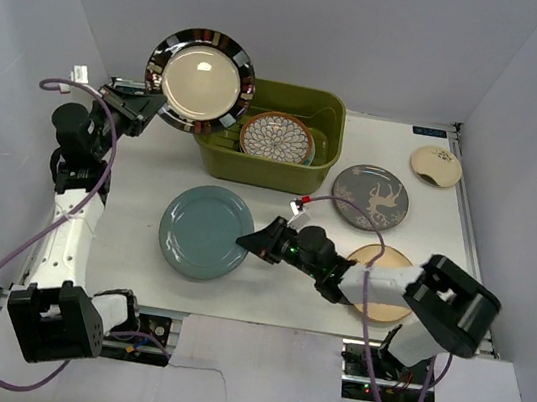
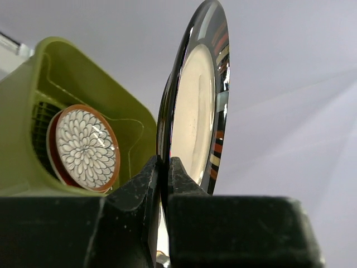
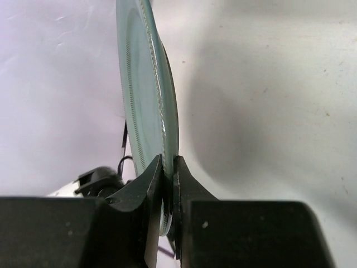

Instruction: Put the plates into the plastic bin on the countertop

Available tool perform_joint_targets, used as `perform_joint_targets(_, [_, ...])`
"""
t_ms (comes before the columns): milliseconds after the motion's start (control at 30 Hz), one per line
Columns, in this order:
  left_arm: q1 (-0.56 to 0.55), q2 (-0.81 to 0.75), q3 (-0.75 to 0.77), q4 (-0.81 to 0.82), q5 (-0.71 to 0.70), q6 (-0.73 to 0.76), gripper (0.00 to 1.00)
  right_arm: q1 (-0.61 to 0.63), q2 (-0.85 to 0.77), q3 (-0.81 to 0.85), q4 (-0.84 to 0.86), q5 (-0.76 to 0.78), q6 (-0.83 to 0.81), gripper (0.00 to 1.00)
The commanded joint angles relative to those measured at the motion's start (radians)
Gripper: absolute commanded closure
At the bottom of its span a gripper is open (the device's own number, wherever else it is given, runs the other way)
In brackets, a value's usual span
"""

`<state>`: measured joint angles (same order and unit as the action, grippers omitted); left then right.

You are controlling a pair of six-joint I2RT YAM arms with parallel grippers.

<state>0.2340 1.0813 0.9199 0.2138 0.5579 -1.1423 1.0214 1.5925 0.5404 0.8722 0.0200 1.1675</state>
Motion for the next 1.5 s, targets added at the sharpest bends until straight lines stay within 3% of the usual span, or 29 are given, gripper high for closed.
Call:
perform_joint_targets(0, [-0.08, 0.046, 0.134, 0.078, -0.029, 0.004, 1.0, -0.03, -0.246, -0.031, 0.078, -0.005, -0.087, 0.92])
perform_joint_targets(100, [-0.146, 0.144, 0.223, 0.046, -0.07, 0.059, 1.0, -0.086, -0.447, -0.072, -0.119, -0.011, -0.17, 0.92])
perform_joint_targets(233, [-0.218, 0.307, 0.396, 0.001, -0.09, 0.119, 1.0, -0.22, -0.7, -0.102, -0.364, -0.127, -0.221, 0.92])
perform_joint_targets(433, [-0.305, 0.547, 0.559, -0.048, -0.128, 0.171, 1.0, -0.452, -0.871, -0.039, -0.547, -0.322, -0.276, 0.92])
perform_joint_targets(567, [-0.34, 0.653, 0.611, -0.059, -0.121, 0.173, 1.0, -0.631, -0.882, 0.064, -0.573, -0.463, -0.264, 0.92])
perform_joint_targets(667, [-0.363, 0.704, 0.626, -0.06, -0.124, 0.18, 1.0, -0.693, -0.865, 0.114, -0.57, -0.511, -0.253, 0.92])
perform_joint_targets(1200, [-0.481, 0.927, 0.755, -0.208, -0.17, 0.279, 1.0, -0.784, -0.707, 0.303, -0.466, -0.532, -0.204, 0.92])
perform_joint_targets(1467, [-0.502, 1.023, 0.856, -0.398, -0.234, 0.325, 1.0, -0.808, -0.611, 0.346, -0.398, -0.528, -0.175, 0.92])
